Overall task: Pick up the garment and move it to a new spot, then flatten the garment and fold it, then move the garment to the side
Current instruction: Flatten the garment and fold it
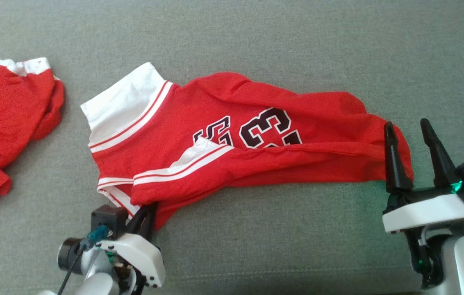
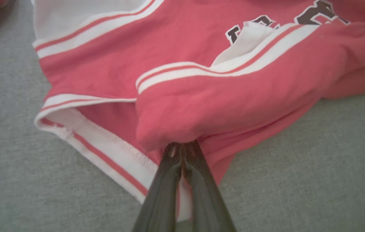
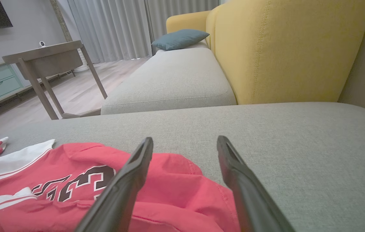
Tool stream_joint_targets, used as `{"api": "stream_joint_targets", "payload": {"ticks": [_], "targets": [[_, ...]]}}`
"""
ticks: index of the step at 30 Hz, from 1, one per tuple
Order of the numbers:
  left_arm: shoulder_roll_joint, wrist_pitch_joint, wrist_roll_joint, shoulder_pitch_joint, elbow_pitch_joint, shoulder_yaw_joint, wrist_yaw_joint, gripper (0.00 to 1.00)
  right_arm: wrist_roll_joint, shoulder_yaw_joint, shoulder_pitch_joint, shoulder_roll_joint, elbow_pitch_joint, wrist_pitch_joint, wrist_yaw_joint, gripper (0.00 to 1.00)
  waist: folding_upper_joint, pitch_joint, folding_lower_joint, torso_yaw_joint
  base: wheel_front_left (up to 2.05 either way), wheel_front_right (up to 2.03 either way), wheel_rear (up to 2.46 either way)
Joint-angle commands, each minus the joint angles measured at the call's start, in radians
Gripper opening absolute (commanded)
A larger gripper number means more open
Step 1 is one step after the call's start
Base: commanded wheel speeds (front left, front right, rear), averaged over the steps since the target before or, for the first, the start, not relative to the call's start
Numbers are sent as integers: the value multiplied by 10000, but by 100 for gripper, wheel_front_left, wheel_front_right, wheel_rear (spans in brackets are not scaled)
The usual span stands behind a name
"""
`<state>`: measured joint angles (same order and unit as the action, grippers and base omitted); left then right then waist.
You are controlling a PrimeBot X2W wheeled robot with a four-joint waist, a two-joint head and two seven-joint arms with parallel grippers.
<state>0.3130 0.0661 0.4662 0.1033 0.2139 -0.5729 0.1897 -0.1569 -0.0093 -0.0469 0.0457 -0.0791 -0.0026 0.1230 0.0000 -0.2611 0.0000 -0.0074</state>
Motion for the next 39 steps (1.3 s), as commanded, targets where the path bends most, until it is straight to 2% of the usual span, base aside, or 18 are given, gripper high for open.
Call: {"api": "stream_joint_targets", "payload": {"ticks": [1,2,7,13,23,29,39], "targets": [[23,198,125,140,-13,382,-37,56,59,153,34,45,-393,5,77,100,0,53,0,-7,0,0,0],[-72,346,220,147,132,427,-80,100,70,130,52,45,-403,8,77,100,0,91,0,-15,0,0,0],[-391,1337,361,188,283,779,34,100,153,5,232,45,-558,77,77,100,0,387,0,-18,0,0,0],[-470,1841,274,38,-479,1319,294,100,210,-80,493,45,-835,231,77,100,0,798,0,41,0,0,0],[-65,1939,-603,28,-1914,2017,1181,100,269,-159,851,45,-1218,491,77,100,0,1258,0,21,0,0,0],[252,1832,-936,60,-2229,2024,1358,100,291,-132,1018,45,-1352,592,77,100,0,1359,0,-44,0,0,0],[360,1643,-983,-4,-2373,1908,1434,100,248,-114,1045,45,-1467,626,77,100,0,1265,0,-35,0,0,0]]}}
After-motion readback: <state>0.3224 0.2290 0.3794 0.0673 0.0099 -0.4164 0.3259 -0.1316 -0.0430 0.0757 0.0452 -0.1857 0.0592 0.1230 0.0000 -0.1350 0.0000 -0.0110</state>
